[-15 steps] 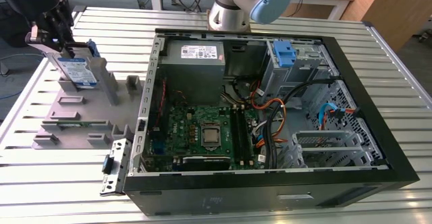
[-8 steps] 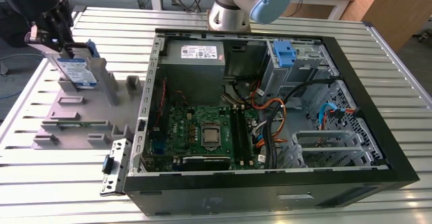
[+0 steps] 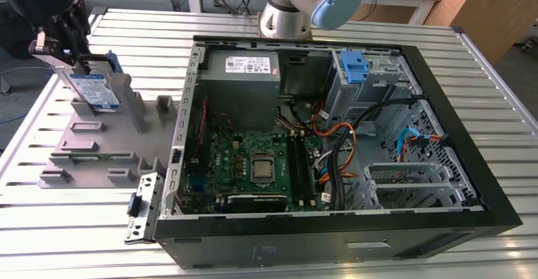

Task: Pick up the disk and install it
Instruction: 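Pick up the disk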

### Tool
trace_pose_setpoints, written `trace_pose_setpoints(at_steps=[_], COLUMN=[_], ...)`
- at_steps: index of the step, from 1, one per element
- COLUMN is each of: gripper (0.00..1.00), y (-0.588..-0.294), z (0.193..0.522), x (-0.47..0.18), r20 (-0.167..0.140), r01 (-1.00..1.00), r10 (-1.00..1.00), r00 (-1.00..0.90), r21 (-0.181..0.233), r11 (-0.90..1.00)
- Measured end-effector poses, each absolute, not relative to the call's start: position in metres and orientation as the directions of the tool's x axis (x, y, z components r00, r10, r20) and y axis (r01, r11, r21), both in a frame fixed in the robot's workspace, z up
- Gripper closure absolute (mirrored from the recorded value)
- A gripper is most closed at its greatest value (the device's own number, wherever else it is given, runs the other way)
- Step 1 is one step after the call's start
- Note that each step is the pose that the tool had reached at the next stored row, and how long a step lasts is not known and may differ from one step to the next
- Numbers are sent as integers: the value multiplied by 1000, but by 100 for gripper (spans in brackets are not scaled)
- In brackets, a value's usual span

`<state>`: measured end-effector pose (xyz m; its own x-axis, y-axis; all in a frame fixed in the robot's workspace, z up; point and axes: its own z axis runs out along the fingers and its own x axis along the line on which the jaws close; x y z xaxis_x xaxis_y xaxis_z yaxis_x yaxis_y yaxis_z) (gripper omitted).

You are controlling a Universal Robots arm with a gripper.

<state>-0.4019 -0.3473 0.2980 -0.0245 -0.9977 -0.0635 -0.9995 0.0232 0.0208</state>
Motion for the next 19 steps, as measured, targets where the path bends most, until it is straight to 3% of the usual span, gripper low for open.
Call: trace_pose_setpoints(at_steps=[19], gripper=[65], y=[-347], z=[298], x=[-402], r20=[-46], r01=[-999], r10=[-999], r00=[-25], r21=[25], r11=[24])
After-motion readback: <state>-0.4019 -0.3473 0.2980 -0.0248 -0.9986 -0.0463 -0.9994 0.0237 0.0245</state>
